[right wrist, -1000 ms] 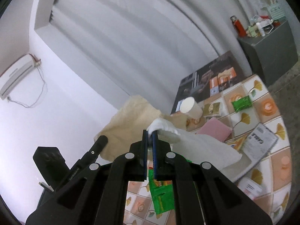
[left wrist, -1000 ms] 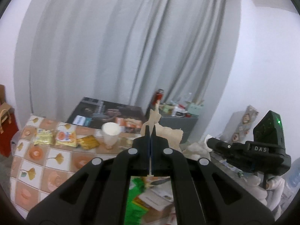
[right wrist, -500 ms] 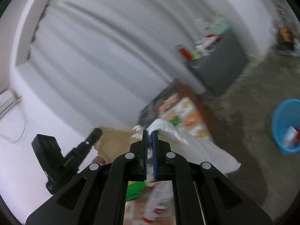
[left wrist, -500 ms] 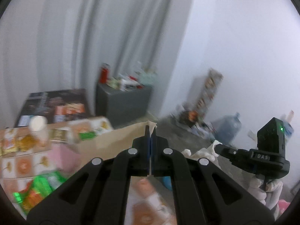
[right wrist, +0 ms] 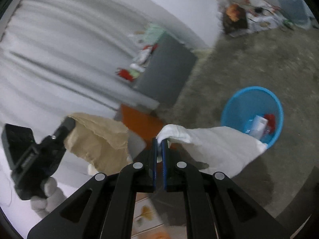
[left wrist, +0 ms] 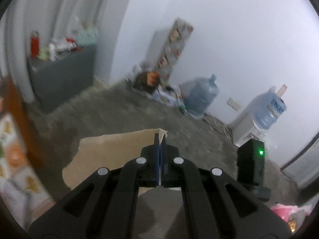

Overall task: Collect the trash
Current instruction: 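Carry both gloves over the blue wastebasket with both grippers, then open both grippers to drop the gloves into the wastebasket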

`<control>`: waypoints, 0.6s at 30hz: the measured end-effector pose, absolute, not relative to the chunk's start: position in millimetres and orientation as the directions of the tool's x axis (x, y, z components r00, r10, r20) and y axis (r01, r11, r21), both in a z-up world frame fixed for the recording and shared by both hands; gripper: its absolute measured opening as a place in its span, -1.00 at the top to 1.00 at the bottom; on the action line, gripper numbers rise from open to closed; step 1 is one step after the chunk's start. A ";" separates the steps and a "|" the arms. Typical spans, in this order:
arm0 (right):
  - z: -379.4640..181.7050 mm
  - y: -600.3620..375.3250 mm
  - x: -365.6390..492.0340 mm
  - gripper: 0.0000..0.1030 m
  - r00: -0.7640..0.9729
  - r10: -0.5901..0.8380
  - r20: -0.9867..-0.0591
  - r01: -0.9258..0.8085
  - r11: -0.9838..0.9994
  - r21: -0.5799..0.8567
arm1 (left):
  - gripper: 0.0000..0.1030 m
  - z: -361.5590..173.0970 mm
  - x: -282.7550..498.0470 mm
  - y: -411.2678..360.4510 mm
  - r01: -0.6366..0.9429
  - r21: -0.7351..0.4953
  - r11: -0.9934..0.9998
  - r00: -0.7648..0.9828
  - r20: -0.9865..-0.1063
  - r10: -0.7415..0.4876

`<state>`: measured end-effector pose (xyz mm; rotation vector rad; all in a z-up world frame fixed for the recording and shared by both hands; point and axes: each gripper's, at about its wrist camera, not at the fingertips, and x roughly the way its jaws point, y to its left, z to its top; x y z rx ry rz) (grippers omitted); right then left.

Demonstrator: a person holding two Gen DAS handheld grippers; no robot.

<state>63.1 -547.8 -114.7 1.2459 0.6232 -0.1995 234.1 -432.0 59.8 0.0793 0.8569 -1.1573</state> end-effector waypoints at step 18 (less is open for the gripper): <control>-284.1 -622.4 106.4 0.74 0.646 0.264 -0.716 0.688 0.205 0.697 | 0.01 -142.7 298.6 -575.6 0.703 -0.413 0.579 -0.028 -0.830 -0.557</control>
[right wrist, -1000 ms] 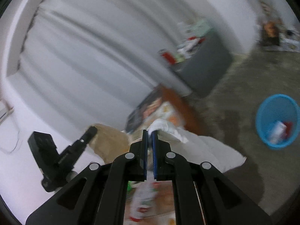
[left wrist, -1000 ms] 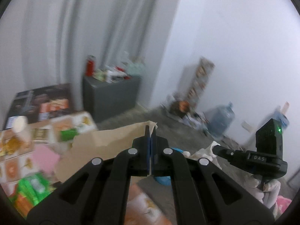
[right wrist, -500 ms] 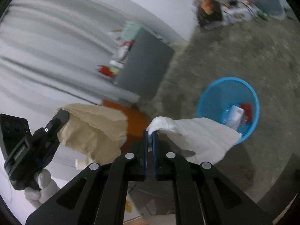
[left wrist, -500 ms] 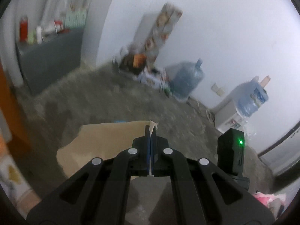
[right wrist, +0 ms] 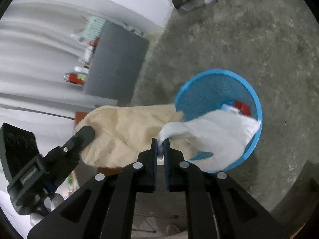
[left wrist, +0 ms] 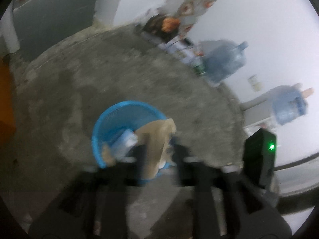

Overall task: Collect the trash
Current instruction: 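Open both grippers to drop the gloves into the wastebasket, then move both tools back over the table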

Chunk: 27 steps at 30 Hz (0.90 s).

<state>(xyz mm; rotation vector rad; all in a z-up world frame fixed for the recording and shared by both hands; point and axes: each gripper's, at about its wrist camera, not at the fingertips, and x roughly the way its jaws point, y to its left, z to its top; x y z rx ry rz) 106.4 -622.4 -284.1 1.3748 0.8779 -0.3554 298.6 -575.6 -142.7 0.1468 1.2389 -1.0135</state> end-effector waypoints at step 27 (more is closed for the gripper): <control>-89.9 -462.4 -27.3 -0.75 0.719 -0.239 -0.652 0.620 0.644 0.447 | -0.37 16.4 180.9 -395.9 0.852 -0.249 0.461 0.169 -0.702 -0.692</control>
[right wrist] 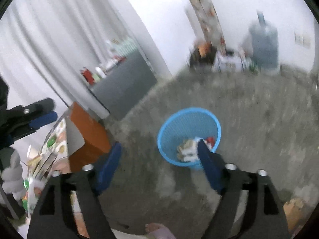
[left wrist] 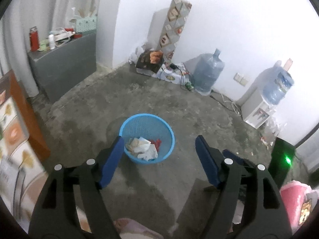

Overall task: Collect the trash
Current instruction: 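Move both tools back over the table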

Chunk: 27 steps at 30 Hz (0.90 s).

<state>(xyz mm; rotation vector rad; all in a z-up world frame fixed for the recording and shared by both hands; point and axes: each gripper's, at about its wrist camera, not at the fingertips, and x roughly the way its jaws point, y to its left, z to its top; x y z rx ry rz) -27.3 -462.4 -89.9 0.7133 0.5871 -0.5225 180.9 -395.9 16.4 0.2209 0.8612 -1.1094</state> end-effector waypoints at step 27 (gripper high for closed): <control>37.1 -280.8 -5.5 -0.87 0.849 0.079 -0.523 0.155 0.908 0.389 | -0.60 121.9 108.6 45.4 0.369 -0.215 0.904 0.797 -0.427 -0.427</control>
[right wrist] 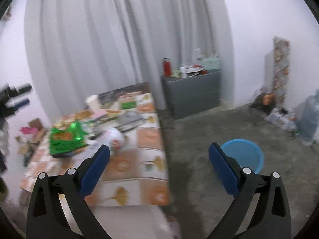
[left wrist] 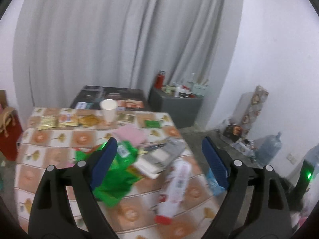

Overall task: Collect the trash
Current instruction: 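Move both tools back over the table, then grasp the orange snack packet with the left gripper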

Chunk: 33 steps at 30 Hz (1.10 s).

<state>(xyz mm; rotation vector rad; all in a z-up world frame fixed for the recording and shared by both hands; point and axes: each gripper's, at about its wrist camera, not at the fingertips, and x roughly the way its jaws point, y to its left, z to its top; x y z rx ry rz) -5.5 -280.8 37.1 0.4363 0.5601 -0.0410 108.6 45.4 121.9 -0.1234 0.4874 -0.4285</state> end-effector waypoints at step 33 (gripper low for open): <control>-53.8 -298.9 139.6 -0.70 0.701 0.471 -0.535 0.169 0.620 0.767 | -0.45 -36.0 331.2 -132.1 0.641 0.165 0.749 0.522 -0.810 -0.268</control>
